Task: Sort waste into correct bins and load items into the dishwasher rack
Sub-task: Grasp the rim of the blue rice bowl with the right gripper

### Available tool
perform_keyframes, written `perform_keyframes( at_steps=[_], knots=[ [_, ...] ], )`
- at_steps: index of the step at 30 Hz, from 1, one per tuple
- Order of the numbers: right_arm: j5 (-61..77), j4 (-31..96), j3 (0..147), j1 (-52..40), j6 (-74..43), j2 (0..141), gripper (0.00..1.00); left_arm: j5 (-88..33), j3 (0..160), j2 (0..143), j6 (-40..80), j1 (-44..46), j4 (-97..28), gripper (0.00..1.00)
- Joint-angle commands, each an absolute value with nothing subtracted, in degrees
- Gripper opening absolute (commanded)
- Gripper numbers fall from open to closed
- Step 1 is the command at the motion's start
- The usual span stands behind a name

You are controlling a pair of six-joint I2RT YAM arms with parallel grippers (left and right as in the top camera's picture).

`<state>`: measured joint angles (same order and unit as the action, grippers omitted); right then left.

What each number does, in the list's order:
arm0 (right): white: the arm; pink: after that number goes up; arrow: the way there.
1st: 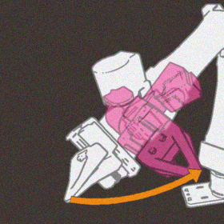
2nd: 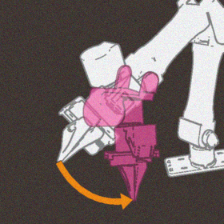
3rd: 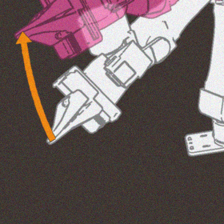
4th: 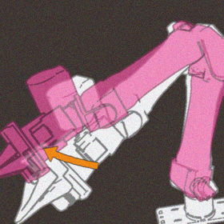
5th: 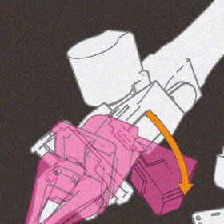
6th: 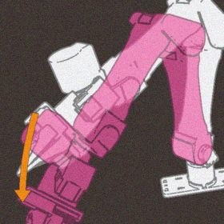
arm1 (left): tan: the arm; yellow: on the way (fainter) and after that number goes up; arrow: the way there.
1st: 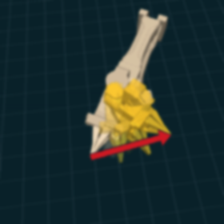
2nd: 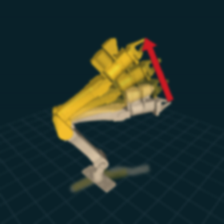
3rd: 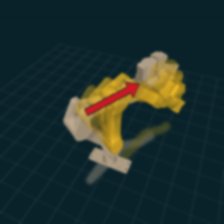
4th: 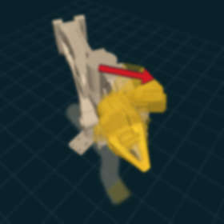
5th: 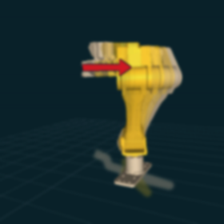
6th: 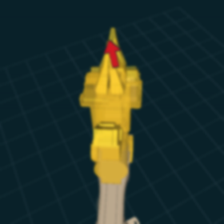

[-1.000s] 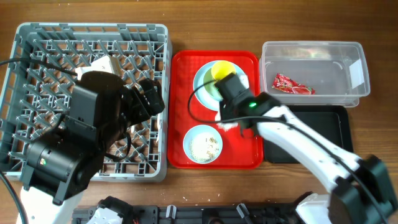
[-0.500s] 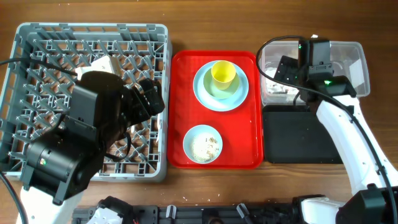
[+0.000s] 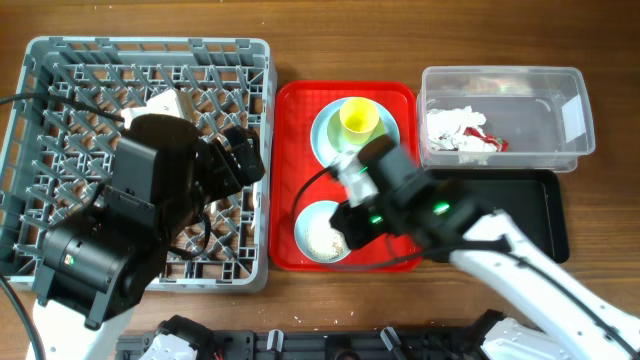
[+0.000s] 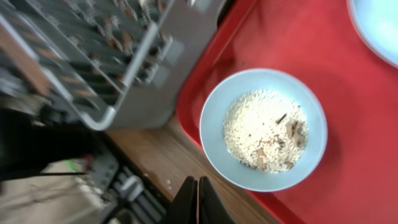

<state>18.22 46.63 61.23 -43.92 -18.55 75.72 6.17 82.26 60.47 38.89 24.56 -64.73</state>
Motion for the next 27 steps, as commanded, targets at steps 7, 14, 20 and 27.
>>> perform_keyframes(
  at_steps=[7,14,20,27],
  knots=[
    [-10.3,38.9,59.4,-54.3,-27.2,98.5,0.04,6.8,82.7,60.2,38.9,24.2,-64.6,1.00],
    [-25.7,45.5,59.4,-46.2,-33.4,100.0,0.07,6.8,82.7,60.2,38.9,24.2,-64.6,1.00],
    [-10.7,47.0,66.0,-35.9,-23.4,97.7,0.19,6.8,82.7,60.2,38.9,24.2,-64.6,1.00],
    [10.4,50.4,64.9,-37.8,-19.6,93.2,0.40,6.8,82.7,60.2,38.9,24.2,-64.6,1.00]
  ],
)
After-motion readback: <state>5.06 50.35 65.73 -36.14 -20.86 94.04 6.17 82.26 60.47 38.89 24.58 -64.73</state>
